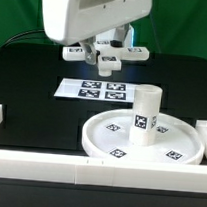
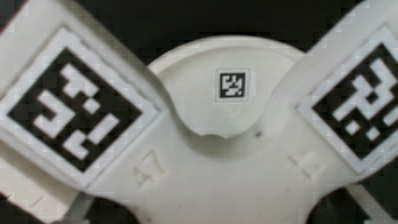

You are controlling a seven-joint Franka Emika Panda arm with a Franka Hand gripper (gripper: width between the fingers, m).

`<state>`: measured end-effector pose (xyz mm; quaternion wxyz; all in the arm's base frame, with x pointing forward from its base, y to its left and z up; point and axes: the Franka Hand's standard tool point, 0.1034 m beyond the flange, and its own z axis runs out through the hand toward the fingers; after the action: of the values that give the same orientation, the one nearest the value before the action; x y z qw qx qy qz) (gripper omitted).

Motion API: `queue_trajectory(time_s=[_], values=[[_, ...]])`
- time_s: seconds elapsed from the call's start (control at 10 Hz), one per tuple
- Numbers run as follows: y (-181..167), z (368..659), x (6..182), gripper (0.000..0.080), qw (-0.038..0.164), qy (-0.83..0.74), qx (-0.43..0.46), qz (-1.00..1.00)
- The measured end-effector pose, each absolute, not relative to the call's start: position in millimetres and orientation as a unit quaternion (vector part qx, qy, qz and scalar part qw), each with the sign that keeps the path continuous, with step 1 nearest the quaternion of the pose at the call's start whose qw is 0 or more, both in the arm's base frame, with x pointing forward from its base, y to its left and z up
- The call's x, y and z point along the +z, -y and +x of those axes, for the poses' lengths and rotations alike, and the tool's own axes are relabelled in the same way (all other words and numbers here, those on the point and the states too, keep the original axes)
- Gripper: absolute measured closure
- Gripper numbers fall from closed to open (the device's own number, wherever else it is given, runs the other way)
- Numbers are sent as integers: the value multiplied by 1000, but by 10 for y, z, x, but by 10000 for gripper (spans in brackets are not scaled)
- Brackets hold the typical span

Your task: Assemble round table

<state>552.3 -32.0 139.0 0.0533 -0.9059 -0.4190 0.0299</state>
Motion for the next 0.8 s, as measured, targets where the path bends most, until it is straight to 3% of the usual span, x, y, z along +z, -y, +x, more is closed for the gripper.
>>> queue_trajectory(time_s=[0.6, 0.8], values=[[237, 5500, 1396, 354, 54, 413, 33, -908], [-111, 5673, 1443, 354, 79, 406, 16, -910]])
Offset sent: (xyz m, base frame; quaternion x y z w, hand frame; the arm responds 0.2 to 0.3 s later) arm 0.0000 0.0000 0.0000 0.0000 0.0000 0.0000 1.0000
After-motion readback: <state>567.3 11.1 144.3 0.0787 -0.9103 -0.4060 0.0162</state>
